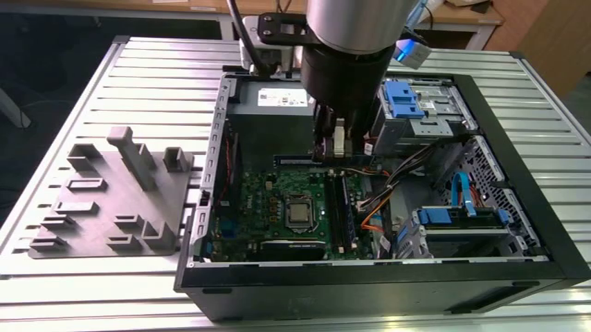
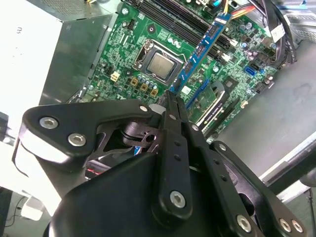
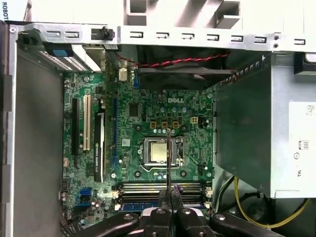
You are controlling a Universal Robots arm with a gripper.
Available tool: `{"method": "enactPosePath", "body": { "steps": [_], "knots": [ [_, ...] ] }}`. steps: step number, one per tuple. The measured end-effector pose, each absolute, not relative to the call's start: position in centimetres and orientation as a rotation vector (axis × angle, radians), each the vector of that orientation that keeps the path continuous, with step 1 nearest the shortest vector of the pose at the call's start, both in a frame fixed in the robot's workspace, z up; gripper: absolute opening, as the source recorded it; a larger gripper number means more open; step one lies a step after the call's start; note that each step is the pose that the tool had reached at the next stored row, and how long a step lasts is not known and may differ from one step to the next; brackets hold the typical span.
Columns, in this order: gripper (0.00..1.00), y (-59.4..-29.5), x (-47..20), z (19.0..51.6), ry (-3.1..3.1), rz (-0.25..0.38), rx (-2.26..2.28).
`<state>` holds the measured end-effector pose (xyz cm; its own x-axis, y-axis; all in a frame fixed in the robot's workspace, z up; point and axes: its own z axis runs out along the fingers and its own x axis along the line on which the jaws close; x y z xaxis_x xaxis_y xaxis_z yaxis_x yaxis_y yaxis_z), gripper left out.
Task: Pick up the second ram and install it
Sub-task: 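Pick up the second ram and move it above second insertion slot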
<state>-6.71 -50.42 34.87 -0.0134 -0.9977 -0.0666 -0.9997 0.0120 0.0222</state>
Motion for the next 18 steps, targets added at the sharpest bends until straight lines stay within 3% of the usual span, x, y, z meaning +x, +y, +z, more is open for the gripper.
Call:
{"method": "enactPosePath", "body": {
  "steps": [18],
  "knots": [
    [0.08,-49.6,-6.7,33.6,2.210,0.101,-2.182]
  ]
}}
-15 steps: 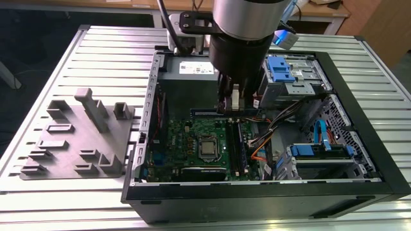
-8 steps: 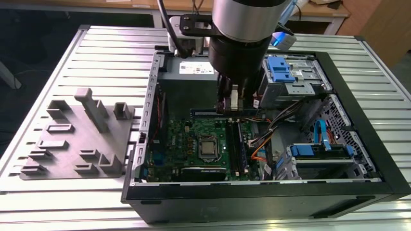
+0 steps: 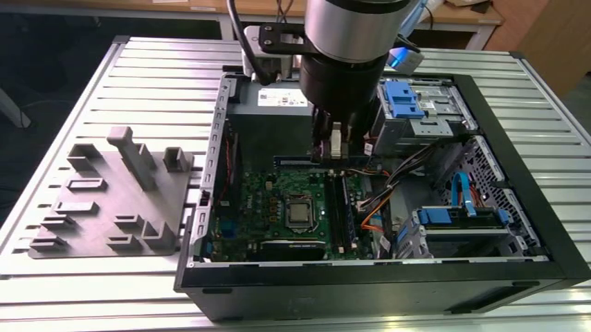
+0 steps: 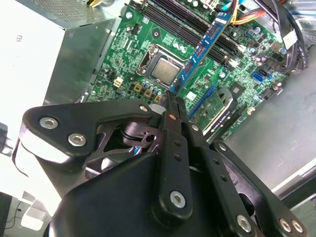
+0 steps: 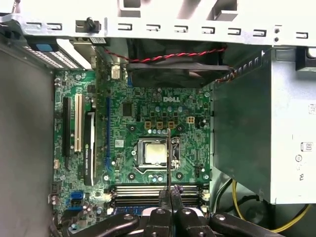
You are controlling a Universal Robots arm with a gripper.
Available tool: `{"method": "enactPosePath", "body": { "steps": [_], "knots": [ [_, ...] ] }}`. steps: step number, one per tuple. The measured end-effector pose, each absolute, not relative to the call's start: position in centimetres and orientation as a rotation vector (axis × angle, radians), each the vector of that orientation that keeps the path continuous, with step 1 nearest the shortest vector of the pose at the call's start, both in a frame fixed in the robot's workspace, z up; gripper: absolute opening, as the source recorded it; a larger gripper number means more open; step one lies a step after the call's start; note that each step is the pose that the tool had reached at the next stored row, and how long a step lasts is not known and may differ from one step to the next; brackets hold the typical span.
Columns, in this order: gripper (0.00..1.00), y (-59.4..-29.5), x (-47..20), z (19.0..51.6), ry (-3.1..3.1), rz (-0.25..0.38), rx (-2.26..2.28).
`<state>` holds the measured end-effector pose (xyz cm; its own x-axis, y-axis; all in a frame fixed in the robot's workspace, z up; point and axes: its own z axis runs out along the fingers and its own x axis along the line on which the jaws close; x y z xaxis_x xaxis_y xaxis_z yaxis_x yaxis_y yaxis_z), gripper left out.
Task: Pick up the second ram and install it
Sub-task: 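Pick up the second ram and move it above second insertion slot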
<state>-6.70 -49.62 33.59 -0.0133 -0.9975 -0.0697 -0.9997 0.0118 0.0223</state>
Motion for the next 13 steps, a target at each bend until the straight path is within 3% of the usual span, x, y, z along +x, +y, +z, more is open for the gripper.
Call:
{"method": "enactPosePath", "body": {
  "steps": [13],
  "knots": [
    [0.08,-49.5,-6.7,32.0,2.210,0.101,-2.182]
  ]
}}
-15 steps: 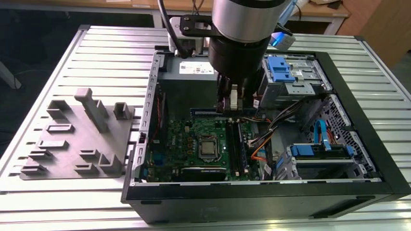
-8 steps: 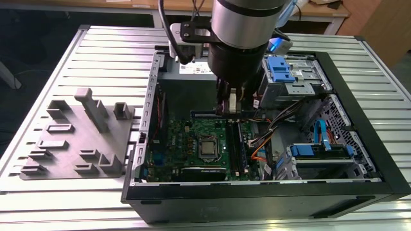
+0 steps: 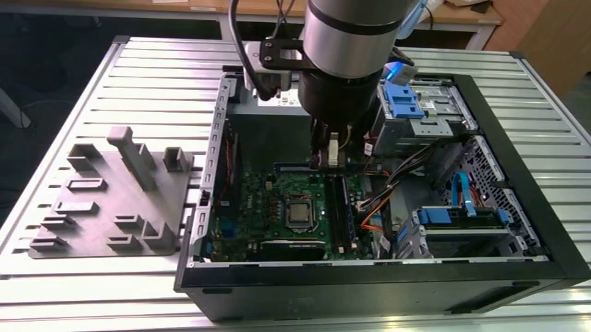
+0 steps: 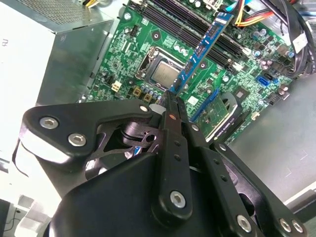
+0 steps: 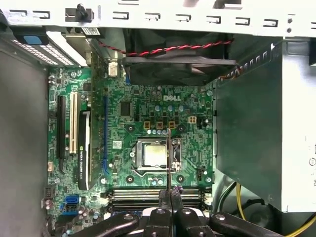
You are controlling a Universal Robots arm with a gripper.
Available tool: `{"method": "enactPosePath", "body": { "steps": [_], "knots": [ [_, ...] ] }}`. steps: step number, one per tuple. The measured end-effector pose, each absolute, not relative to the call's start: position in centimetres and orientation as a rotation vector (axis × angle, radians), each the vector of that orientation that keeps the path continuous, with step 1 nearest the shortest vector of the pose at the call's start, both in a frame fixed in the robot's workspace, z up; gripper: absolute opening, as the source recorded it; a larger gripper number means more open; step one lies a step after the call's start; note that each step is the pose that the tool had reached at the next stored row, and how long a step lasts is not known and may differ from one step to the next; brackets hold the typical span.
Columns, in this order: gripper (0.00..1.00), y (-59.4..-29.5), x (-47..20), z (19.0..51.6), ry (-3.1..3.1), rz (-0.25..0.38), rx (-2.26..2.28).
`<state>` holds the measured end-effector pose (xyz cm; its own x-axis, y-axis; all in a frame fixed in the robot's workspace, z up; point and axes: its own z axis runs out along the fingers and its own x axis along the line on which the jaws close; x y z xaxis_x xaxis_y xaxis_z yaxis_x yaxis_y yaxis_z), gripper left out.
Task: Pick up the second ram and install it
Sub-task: 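Pick up the second ram and move it above second insertion slot, then insert the second ram into the second slot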
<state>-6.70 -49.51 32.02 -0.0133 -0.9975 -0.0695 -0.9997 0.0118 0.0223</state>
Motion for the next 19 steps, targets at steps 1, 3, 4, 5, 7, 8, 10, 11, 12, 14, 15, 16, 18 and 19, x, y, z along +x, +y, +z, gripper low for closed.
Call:
{"method": "enactPosePath", "body": {
  "steps": [1,3,4,5,7,8,10,11,12,14,15,16,18,19],
  "knots": [
    [0.08,-49.51,-6.70,31.92,2.210,0.101,-2.183],
    [0.08,-49.50,-6.70,31.72,2.210,0.101,-2.182],
    [0.08,-49.51,-6.70,31.64,2.210,0.101,-2.183],
    [0.08,-49.50,-6.70,31.56,2.210,0.101,-2.182],
    [0.08,-49.50,-6.70,31.41,2.210,0.101,-2.182],
    [0.08,-49.50,-6.70,31.38,2.210,0.101,-2.182],
    [0.08,-49.50,-6.70,31.36,2.210,0.101,-2.182],
    [0.08,-49.50,-6.70,31.35,2.210,0.101,-2.182],
    [0.08,-49.50,-6.70,31.35,2.210,0.101,-2.182],
    [0.08,-49.50,-6.70,31.35,2.210,0.101,-2.182],
    [0.08,-49.50,-6.70,31.35,2.210,0.101,-2.182],
    [0.08,-49.50,-6.70,31.34,2.210,0.101,-2.182],
    [0.08,-49.50,-6.70,31.32,2.210,0.101,-2.182],
    [0.08,-49.50,-6.70,31.32,2.210,0.101,-2.182]
  ]
}}
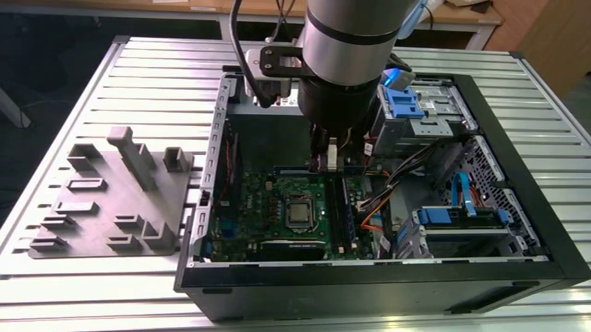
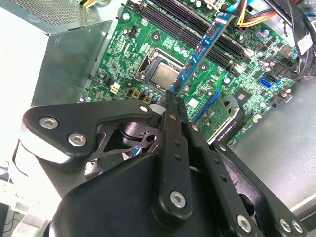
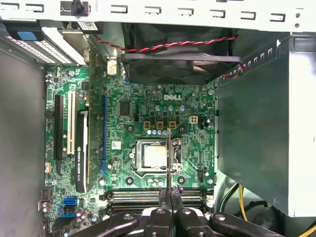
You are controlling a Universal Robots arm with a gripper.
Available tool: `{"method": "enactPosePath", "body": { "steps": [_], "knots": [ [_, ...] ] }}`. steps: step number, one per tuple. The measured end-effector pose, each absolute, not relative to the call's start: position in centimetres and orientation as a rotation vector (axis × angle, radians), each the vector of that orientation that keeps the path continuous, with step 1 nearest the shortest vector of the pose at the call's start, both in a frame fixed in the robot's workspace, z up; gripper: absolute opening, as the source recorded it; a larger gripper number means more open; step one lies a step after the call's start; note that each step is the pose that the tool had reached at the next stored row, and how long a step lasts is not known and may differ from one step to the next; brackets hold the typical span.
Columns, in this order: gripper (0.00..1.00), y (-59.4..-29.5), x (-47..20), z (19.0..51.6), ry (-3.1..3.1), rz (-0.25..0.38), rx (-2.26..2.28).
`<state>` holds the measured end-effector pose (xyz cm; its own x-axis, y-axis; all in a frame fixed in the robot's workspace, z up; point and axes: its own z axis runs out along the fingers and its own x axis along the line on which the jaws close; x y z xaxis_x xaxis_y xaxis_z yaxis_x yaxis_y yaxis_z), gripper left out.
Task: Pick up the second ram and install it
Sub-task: 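Insert the second ram into the second slot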
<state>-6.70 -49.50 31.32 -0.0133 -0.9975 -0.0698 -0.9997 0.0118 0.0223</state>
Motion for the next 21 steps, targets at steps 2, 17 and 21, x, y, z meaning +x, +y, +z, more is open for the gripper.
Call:
{"method": "enactPosePath", "body": {
  "steps": [2,17,21],
  "knots": [
    [0.08,-49.50,-6.70,31.32,2.210,0.101,-2.182],
    [0.08,-49.50,-6.70,31.30,2.310,0.098,-2.072],
    [0.08,-49.50,-6.70,31.29,2.380,0.096,-1.987]
  ]
}}
